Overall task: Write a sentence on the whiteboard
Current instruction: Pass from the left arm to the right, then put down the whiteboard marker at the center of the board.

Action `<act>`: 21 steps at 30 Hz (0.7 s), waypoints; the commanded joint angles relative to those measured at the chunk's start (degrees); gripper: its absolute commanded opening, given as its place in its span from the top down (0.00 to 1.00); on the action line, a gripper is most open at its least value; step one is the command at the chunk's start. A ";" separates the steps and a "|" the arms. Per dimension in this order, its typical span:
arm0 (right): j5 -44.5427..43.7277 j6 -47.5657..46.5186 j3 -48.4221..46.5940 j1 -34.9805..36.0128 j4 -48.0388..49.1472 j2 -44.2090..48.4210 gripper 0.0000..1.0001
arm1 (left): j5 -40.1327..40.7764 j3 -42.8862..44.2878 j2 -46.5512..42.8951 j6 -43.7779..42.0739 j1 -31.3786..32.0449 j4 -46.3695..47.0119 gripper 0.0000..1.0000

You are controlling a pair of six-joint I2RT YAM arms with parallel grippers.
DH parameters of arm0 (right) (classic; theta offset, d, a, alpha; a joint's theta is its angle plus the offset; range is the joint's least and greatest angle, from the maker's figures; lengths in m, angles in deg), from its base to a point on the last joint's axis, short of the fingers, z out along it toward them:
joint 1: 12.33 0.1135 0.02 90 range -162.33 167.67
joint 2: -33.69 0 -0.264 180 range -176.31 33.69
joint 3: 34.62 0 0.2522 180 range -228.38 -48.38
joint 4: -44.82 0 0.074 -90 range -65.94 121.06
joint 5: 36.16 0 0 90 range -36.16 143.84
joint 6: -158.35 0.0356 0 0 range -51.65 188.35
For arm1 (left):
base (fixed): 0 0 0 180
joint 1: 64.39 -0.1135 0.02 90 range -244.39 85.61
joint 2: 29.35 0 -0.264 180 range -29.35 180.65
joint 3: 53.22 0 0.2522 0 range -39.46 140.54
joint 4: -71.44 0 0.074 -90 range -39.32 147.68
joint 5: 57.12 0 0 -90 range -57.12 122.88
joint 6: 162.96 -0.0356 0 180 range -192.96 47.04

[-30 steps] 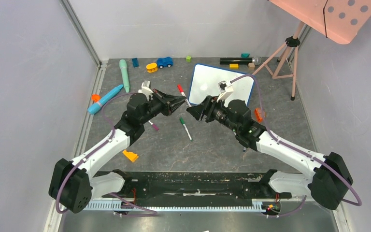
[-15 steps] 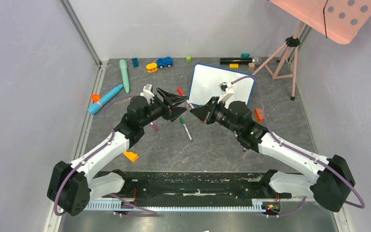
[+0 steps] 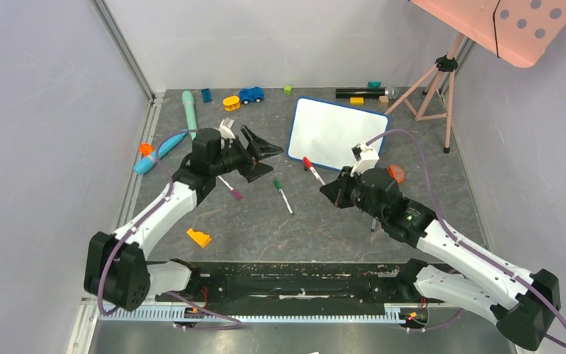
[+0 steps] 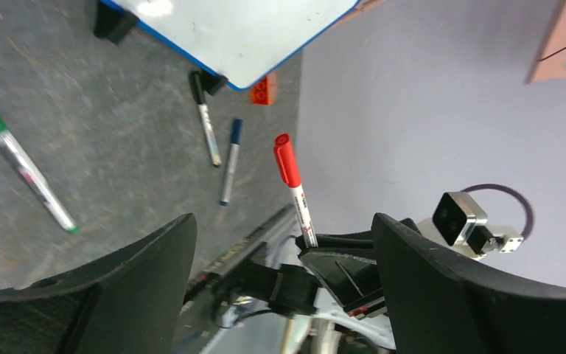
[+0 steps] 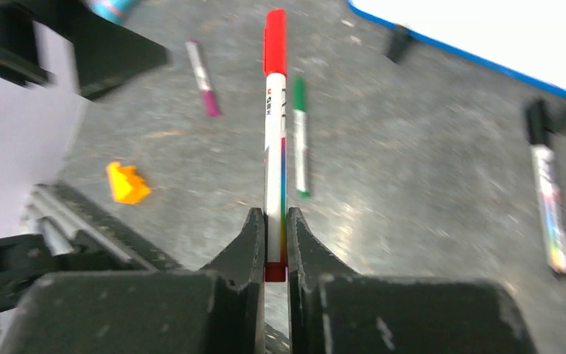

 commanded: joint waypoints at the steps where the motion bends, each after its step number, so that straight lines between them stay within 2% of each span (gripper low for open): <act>1: -11.70 1.00 0.09 -1.22 -16.92 3.04 1.00 | -0.93 6.80 5.36 -17.12 -0.23 -3.43 0.06; 4: -5.74 -3.32 2.52 -3.27 -17.08 3.80 1.00 | -0.29 10.86 10.85 -22.90 -0.18 -3.17 0.06; 7: 2.44 -6.90 4.94 -3.65 -16.45 -1.87 1.00 | 0.45 12.97 15.04 -26.34 -0.21 -2.53 0.06; 10: 7.98 -6.73 10.16 -3.66 -9.18 -5.28 1.00 | 1.89 14.51 19.07 -29.88 -0.19 -2.07 0.05; 12: 7.19 -5.08 13.29 -3.77 -2.61 -6.15 0.98 | 2.75 16.36 22.24 -32.38 -0.28 -2.12 0.05; 13: 6.18 -4.71 13.92 -4.06 -0.91 -6.48 0.93 | 3.10 17.04 23.55 -33.05 -0.31 -2.18 0.05; 15: 2.28 -3.22 13.82 -5.22 -0.43 -7.57 0.59 | 4.04 19.37 26.20 -34.63 -0.28 -2.26 0.05; 16: 1.50 -3.05 13.62 -5.79 -0.74 -7.84 0.37 | 4.28 20.26 27.36 -35.21 -0.29 -2.10 0.05; 17: 0.53 -3.17 13.15 -6.60 -1.63 -7.96 0.25 | 4.34 21.34 28.62 -35.89 -0.40 -2.07 0.05; 18: -0.37 -3.70 12.34 -7.48 -3.24 -7.83 0.19 | 4.16 22.14 29.61 -36.61 -0.38 -1.32 0.05; 21: -1.63 -7.08 9.90 -11.88 -6.98 -5.45 0.13 | 2.99 24.06 31.89 -39.13 -0.50 1.63 0.01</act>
